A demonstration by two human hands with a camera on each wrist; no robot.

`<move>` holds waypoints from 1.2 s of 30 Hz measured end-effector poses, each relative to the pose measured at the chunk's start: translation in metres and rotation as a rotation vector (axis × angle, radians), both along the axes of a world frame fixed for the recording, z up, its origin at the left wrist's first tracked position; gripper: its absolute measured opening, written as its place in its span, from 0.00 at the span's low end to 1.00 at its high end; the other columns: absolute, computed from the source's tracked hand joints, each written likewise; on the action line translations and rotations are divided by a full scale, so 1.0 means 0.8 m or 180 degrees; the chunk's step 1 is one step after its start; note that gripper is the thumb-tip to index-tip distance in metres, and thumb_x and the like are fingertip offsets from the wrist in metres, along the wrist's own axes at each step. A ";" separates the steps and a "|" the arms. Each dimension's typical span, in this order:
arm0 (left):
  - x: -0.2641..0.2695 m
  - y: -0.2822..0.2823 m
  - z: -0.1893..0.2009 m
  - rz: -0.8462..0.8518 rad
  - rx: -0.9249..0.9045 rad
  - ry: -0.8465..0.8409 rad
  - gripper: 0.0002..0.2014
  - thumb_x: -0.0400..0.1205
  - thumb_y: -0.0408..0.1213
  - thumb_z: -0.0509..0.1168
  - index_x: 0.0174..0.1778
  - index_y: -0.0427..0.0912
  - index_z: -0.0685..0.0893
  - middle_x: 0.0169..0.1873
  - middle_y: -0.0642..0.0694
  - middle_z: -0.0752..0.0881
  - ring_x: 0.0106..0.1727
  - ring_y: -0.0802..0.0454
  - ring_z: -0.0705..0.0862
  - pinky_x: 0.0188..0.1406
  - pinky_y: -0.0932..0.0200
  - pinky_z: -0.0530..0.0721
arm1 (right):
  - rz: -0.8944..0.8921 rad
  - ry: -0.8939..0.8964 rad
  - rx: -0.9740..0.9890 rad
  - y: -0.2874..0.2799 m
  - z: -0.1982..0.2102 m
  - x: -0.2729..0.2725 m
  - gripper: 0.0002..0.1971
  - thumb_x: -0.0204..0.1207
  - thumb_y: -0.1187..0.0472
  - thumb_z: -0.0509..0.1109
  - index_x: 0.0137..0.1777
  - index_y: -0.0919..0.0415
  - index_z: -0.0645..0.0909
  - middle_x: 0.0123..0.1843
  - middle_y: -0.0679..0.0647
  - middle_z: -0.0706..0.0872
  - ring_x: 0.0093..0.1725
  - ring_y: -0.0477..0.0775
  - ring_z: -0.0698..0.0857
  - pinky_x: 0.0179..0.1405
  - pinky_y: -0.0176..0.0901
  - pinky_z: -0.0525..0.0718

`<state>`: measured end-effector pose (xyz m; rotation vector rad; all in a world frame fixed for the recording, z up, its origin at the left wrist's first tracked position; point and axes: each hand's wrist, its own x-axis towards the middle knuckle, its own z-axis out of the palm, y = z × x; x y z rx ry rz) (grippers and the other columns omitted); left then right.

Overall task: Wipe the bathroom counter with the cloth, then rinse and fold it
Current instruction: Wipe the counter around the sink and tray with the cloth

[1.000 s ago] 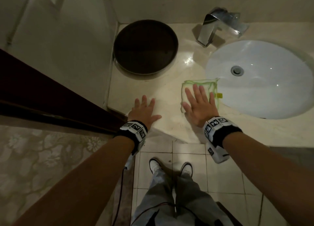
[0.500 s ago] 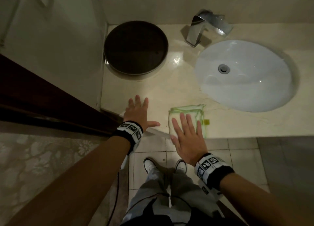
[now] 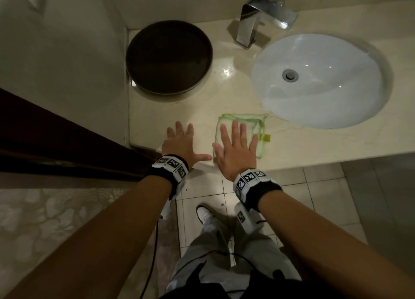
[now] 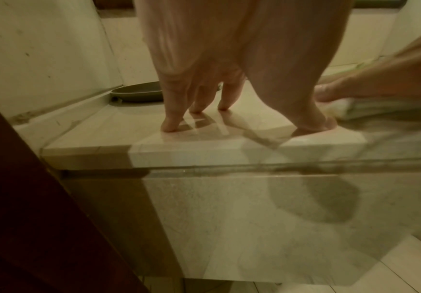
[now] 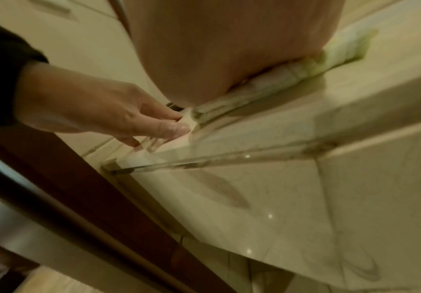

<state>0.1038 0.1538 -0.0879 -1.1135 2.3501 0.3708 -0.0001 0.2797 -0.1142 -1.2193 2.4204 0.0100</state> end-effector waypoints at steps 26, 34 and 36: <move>0.006 0.001 0.003 0.0058 0.0143 0.0086 0.58 0.69 0.75 0.62 0.85 0.50 0.39 0.84 0.39 0.38 0.84 0.32 0.43 0.78 0.36 0.60 | -0.0391 0.0204 -0.0070 0.104 -0.005 -0.036 0.33 0.79 0.43 0.30 0.85 0.48 0.33 0.86 0.57 0.32 0.84 0.62 0.31 0.81 0.70 0.37; 0.002 0.000 -0.004 0.0048 0.0130 -0.0019 0.59 0.68 0.76 0.61 0.84 0.50 0.37 0.84 0.39 0.37 0.84 0.33 0.42 0.78 0.36 0.59 | 0.0175 0.0228 -0.0307 0.069 -0.013 0.019 0.32 0.84 0.43 0.41 0.86 0.51 0.45 0.87 0.59 0.43 0.85 0.63 0.39 0.80 0.72 0.43; -0.001 -0.001 0.000 0.0057 0.0120 -0.0083 0.59 0.68 0.76 0.62 0.85 0.50 0.37 0.84 0.40 0.37 0.84 0.33 0.43 0.79 0.36 0.60 | 0.0325 0.0255 -0.0450 0.080 -0.013 0.006 0.31 0.84 0.43 0.45 0.86 0.49 0.50 0.88 0.57 0.47 0.86 0.61 0.44 0.81 0.70 0.46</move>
